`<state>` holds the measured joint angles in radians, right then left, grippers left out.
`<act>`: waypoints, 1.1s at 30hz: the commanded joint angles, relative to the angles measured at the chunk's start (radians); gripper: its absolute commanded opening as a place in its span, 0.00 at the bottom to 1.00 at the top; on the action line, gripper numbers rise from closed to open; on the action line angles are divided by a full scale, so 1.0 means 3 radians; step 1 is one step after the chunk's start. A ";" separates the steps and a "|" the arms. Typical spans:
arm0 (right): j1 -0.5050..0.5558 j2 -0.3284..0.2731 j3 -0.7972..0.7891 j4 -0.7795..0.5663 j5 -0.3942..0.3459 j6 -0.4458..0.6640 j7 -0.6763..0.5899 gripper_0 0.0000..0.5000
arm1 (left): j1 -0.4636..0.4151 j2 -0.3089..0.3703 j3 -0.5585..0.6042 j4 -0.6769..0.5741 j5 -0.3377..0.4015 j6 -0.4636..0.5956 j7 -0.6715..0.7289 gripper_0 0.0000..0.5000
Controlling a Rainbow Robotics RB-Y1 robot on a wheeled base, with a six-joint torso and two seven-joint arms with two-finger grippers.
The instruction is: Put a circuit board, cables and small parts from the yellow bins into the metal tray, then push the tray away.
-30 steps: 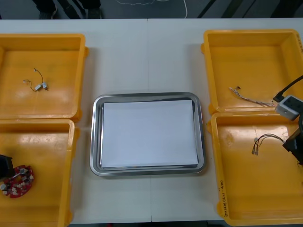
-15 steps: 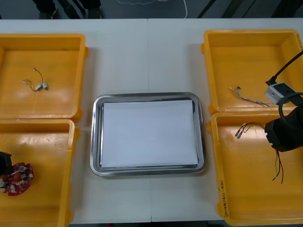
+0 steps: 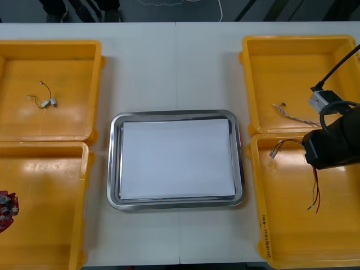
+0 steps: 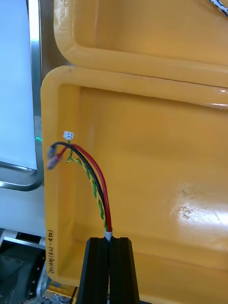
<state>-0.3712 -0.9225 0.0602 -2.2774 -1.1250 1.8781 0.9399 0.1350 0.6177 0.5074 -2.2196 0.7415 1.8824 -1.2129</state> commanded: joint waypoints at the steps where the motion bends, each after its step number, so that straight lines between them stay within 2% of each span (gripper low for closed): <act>1: -0.0199 -0.0064 0.0167 0.0008 0.0099 0.0019 -0.0382 0.00 | -0.0235 0.0124 0.0119 -0.0246 0.0075 0.0125 0.0024 0.00; 11: -0.0291 0.0099 0.0193 0.0095 0.0171 0.0080 -0.0484 0.00 | -0.0527 0.0227 0.0139 -0.0343 0.0208 0.0125 0.0101 0.00; 17: -0.0450 0.0309 0.0249 0.0157 0.0319 0.0139 -0.0551 0.00 | -0.0752 0.0385 0.0042 -0.0338 0.0402 0.0125 0.0387 0.00; 23: -0.0470 0.0416 0.0295 0.0157 0.0432 0.0139 -0.0612 0.00 | -0.0946 0.0580 -0.0193 -0.0343 0.0683 0.0125 0.0832 0.00; 33: -0.0470 0.0452 0.0372 0.0157 0.0524 0.0139 -0.0638 0.00 | -0.1401 0.0672 -0.0745 -0.0343 0.0775 0.0125 0.1420 0.00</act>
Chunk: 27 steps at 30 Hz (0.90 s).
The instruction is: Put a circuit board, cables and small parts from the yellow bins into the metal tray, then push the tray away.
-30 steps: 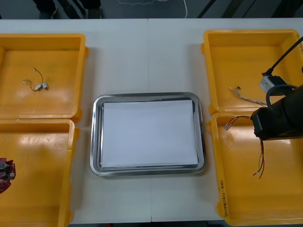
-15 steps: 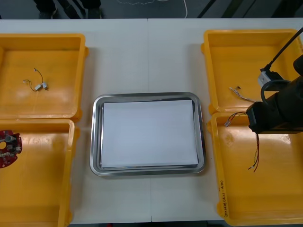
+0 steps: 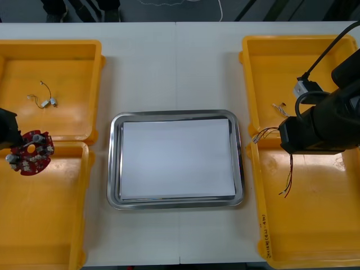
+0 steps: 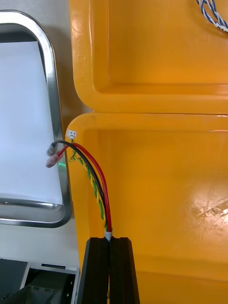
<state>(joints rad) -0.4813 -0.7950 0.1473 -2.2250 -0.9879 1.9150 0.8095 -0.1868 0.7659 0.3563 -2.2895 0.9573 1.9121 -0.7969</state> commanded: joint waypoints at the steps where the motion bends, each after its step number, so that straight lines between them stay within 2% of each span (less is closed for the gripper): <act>1: -0.0103 0.0027 0.0092 -0.0018 0.0077 0.0016 -0.0208 0.00 | -0.0390 0.0177 -0.0313 -0.0110 0.0077 0.0026 0.0120 0.00; 18: -0.0103 0.0047 0.0092 -0.0018 0.0113 0.0016 -0.0213 0.00 | -0.1325 0.0121 -0.1771 -0.0023 0.0061 0.0026 0.1266 0.00; 20: -0.0103 0.0047 0.0087 -0.0018 0.0113 0.0016 -0.0213 0.00 | -0.1397 0.0065 -0.1893 -0.0003 0.0000 0.0026 0.1276 0.00; 27: -0.0103 0.0047 0.0092 -0.0018 0.0128 0.0016 -0.0213 0.00 | -0.1417 -0.0334 -0.2175 0.0146 -0.0527 0.0026 0.1112 0.00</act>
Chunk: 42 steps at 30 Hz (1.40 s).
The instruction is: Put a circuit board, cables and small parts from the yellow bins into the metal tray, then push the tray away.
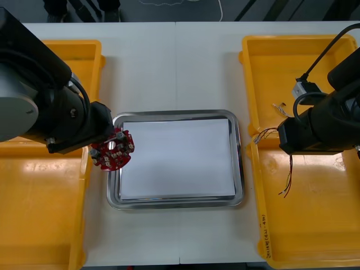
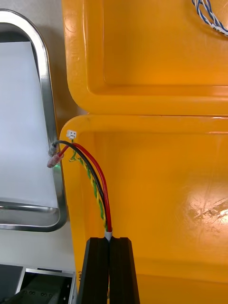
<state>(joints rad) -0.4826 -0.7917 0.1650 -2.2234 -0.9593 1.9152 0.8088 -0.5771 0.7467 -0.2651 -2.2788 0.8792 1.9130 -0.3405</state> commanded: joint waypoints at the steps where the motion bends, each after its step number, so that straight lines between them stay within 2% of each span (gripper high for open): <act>1: -0.0099 0.0036 0.0033 -0.0023 0.0033 0.0016 -0.0211 0.00 | -0.0117 -0.0306 -0.0129 0.0141 -0.0328 0.0023 -0.0445 0.00; 8: -0.0099 0.0036 0.0028 -0.0023 0.0033 0.0016 -0.0206 0.00 | -0.0117 -0.0592 -0.0333 0.0468 -0.0676 0.0023 -0.0798 0.00; 15: -0.0099 0.0036 0.0033 -0.0023 0.0038 0.0016 -0.0195 0.00 | -0.0112 -0.0700 -0.0533 0.0734 -0.0798 0.0023 -0.1217 0.00; 22: -0.0099 0.0036 0.0033 -0.0023 0.0038 0.0016 -0.0190 0.00 | -0.0030 -0.0797 -0.0579 0.0775 -0.0890 0.0023 -0.1606 0.00; 31: -0.0099 0.0041 0.0033 -0.0023 0.0043 0.0016 -0.0180 0.00 | 0.0185 -0.0991 -0.0574 0.0770 -0.1161 -0.0041 -0.2112 0.00; 42: -0.0099 0.0036 0.0033 -0.0023 0.0048 0.0016 -0.0180 0.00 | 0.0364 -0.1180 -0.0574 0.0775 -0.1376 -0.0261 -0.2250 0.00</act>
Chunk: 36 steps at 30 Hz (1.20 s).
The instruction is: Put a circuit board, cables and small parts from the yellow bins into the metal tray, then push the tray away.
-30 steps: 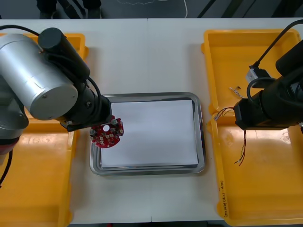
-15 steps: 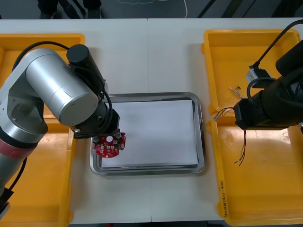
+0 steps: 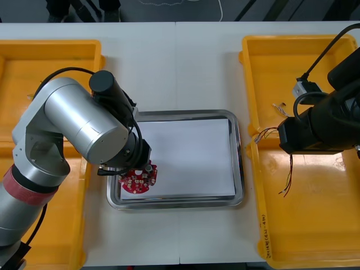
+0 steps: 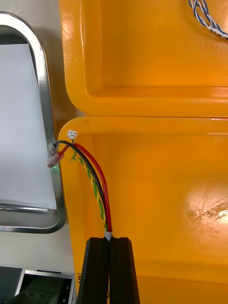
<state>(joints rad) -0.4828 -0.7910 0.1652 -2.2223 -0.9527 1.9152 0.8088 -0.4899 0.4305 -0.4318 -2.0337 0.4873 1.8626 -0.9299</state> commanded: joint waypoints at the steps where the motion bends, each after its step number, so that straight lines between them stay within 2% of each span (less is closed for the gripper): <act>1: -0.0099 0.0034 0.0032 -0.0027 0.0026 0.0015 -0.0180 0.00 | 0.0089 -0.0136 -0.0018 -0.0037 -0.0096 -0.0124 -0.0347 0.00; 8: -0.0099 0.0034 0.0027 -0.0027 0.0031 0.0015 -0.0180 0.00 | 0.0253 -0.0244 -0.0018 -0.0037 -0.0356 -0.0267 -0.0582 0.00; 36: -0.0093 0.0034 0.0032 -0.0027 0.0031 0.0015 -0.0175 0.00 | 0.0457 -0.0295 -0.0161 0.0040 -0.0607 -0.0502 -0.0684 0.00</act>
<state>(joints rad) -0.4828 -0.7908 0.1653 -2.2220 -0.9505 1.9153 0.8088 -0.3681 0.3749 -0.4518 -2.0213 0.3252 1.7269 -1.0771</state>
